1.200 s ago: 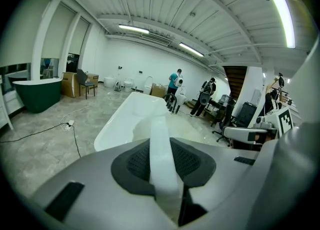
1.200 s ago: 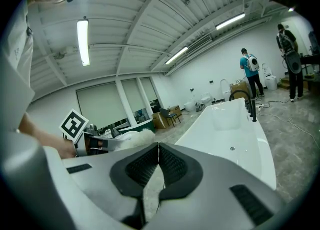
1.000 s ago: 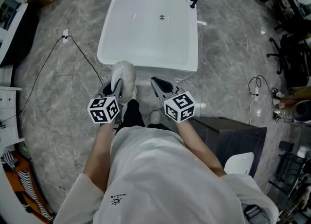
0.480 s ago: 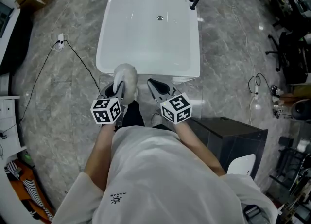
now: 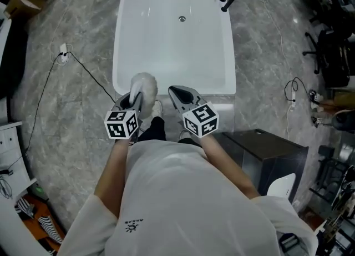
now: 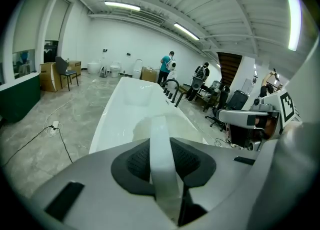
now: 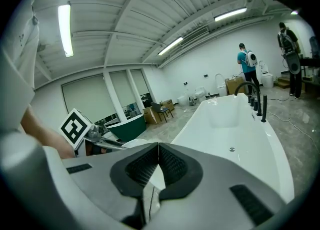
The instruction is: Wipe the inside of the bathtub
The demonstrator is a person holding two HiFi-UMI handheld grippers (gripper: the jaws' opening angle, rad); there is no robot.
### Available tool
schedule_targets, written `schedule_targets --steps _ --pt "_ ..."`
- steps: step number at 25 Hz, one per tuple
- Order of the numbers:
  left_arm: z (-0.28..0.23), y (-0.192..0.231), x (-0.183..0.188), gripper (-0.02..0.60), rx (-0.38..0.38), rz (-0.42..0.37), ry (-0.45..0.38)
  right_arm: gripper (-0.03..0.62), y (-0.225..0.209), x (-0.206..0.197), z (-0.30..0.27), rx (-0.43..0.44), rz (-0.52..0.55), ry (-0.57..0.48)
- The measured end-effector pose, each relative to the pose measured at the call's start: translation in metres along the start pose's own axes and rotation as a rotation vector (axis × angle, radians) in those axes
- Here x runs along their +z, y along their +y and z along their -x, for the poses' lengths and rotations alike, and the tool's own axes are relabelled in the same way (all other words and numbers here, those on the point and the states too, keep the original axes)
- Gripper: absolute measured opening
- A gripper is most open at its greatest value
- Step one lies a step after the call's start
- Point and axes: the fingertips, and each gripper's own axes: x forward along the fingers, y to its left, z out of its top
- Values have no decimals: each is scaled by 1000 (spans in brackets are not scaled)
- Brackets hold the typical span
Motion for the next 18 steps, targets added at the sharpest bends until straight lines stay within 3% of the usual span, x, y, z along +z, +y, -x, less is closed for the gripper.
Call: schedule_targets --steps 8,18 --pt "-39 51 6 95 -64 24 86 18 -10 -5 -62 -25 -30 87" --pt "-85 101 -4 95 -85 11 173 18 -37 -21 -111 -80 -41 156"
